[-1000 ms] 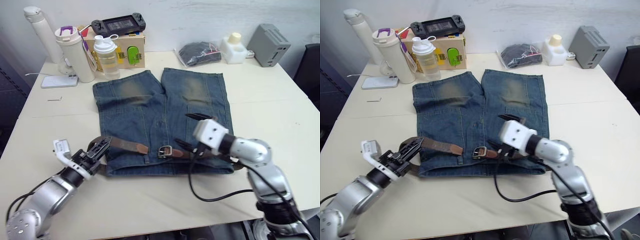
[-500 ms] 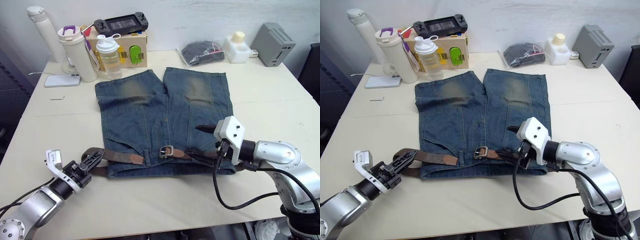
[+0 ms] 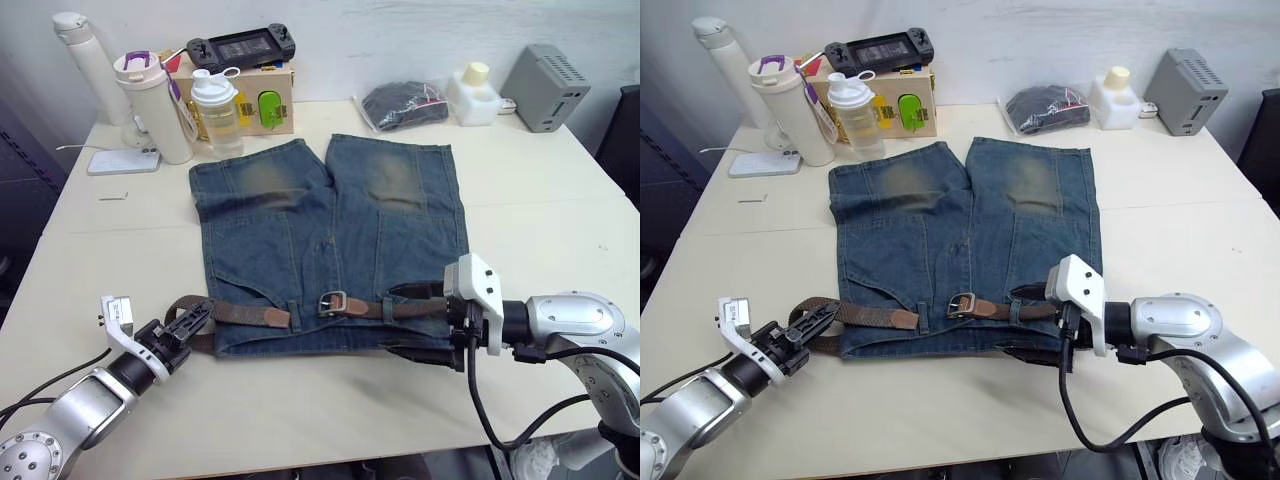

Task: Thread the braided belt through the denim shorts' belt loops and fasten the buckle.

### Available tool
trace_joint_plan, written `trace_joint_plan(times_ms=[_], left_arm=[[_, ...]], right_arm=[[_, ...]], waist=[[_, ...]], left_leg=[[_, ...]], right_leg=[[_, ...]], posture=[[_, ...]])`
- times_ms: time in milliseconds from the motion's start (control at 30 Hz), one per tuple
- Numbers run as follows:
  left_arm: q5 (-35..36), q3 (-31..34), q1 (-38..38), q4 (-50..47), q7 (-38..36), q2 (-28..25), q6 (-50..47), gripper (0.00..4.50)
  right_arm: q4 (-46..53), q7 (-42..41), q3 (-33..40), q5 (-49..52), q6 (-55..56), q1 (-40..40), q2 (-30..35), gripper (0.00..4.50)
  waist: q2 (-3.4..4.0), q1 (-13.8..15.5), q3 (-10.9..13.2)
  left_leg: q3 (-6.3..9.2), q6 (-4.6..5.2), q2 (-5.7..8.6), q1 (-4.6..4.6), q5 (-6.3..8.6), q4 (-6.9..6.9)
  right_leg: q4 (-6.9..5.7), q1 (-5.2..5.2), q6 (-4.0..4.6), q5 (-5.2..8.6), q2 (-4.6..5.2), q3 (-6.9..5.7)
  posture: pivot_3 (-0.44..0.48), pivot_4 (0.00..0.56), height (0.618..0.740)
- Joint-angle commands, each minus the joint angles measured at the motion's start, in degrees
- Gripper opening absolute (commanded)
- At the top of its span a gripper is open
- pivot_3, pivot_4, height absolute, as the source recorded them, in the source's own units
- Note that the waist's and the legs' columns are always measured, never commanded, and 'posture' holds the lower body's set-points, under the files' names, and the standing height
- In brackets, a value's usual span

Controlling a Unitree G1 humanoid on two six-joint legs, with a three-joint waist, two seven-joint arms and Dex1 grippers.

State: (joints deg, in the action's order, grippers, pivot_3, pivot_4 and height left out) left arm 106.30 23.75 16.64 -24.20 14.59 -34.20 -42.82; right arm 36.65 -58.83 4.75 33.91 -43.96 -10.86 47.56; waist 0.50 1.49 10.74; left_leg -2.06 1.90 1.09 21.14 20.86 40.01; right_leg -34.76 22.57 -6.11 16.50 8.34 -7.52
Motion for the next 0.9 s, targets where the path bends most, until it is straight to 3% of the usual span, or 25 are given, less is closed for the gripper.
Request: trace_joint_plan(times_ms=[33, 467, 900], left_arm=[[-2.31, 0.98, -0.08, -2.87, 0.36, -0.87, 1.37, 0.00], [-3.43, -2.06, -0.80, -7.58, 3.83, -0.35, 3.48, 0.00], [-5.83, -9.89, -4.97, -9.61, 6.59, 2.36, 5.11, 0.00]], right_arm=[[-0.15, -1.83, -0.30, 1.18, 2.20, -0.96, 1.32, 4.44], [-0.29, 1.05, -0.93, 3.54, 1.45, -3.48, 0.78, 4.44], [1.29, 5.76, -0.69, 6.28, 0.30, -3.01, 0.59, 4.44]], waist=[[0.01, 0.05, 0.03], [0.01, 0.14, 0.17], [-0.02, 0.29, 0.19]], left_leg=[[0.00, -0.01, 0.00, 0.00, 0.01, 0.00], [0.01, -0.09, 0.01, 0.03, 0.05, -0.01], [0.00, -0.03, 0.02, 0.03, 0.01, 0.00]], right_leg=[[0.00, 0.00, 0.00, 0.00, 0.00, 0.00], [0.04, 0.00, -0.02, -0.01, 0.02, -0.02], [0.04, -0.01, -0.04, -0.02, 0.01, -0.03]], posture=[[0.000, 0.150, 0.690], [0.000, 0.150, 0.690], [0.000, 0.150, 0.690]])
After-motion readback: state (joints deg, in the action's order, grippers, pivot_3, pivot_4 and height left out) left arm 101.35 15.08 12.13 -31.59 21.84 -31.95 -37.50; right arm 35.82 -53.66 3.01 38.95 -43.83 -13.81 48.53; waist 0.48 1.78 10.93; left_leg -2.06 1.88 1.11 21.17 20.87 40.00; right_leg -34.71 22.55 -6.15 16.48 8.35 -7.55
